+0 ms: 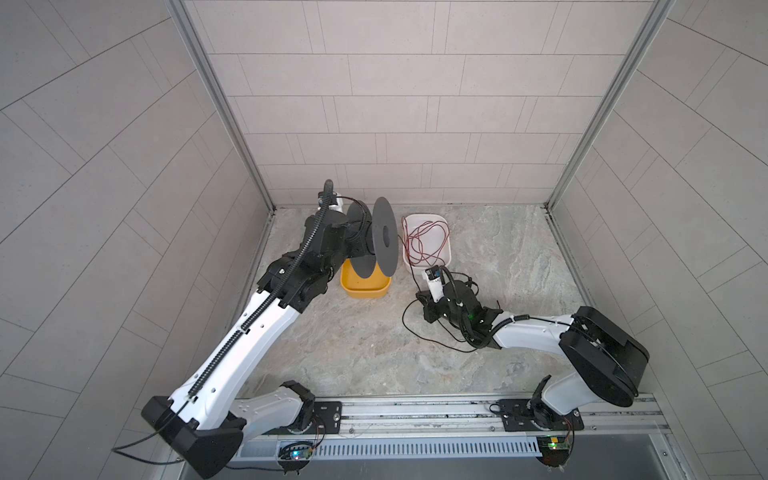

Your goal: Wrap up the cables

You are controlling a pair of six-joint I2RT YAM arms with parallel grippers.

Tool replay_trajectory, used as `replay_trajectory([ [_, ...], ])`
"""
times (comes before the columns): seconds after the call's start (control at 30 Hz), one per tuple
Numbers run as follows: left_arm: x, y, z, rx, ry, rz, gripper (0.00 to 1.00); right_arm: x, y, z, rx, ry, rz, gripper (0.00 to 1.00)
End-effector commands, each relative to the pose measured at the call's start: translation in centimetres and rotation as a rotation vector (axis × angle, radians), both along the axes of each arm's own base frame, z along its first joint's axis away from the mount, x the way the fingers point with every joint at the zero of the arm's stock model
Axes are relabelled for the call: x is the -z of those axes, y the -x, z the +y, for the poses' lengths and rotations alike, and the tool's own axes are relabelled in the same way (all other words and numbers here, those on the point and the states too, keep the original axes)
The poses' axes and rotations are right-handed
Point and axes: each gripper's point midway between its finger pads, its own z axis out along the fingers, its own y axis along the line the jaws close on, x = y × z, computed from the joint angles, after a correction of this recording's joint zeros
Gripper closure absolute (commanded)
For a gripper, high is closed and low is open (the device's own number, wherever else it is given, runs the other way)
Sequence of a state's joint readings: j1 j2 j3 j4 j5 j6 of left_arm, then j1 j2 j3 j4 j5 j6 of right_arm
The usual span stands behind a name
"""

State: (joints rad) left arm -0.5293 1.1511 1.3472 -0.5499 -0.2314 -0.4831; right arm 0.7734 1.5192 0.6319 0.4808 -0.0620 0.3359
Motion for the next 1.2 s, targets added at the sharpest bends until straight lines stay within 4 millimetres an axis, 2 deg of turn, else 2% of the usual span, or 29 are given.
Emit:
replay_trajectory([
  [0.0,-3.9,-0.4,1.5,-0.09,0.119,-0.155,1.0,-1.4,0.2,0.9,-0.02,0.057,-0.036,1.0],
  [0.2,-3.1,-1.2,2.6,-0.131,0.139,-0.154,1.0,-2.1,2.3,3.5,-0.115,0.109,-0.099,1.0],
  [0.47,-3.4,-1.4,3.4,-0.157,0.156,-0.167,1.0,-2.8,4.5,6.1,-0.218,0.151,-0.148,1.0],
  [0.57,-3.0,-1.4,4.0,-0.182,0.133,-0.169,1.0,-3.9,5.7,7.0,-0.266,0.169,-0.187,1.0],
  [0.8,-0.6,-2.4,3.3,-0.178,0.132,-0.138,1.0,-7.3,8.0,8.9,-0.368,0.191,-0.222,1.0],
  [1.17,1.8,-2.8,2.4,-0.152,0.134,-0.103,1.0,-11.9,8.9,9.1,-0.406,0.189,-0.252,1.0],
])
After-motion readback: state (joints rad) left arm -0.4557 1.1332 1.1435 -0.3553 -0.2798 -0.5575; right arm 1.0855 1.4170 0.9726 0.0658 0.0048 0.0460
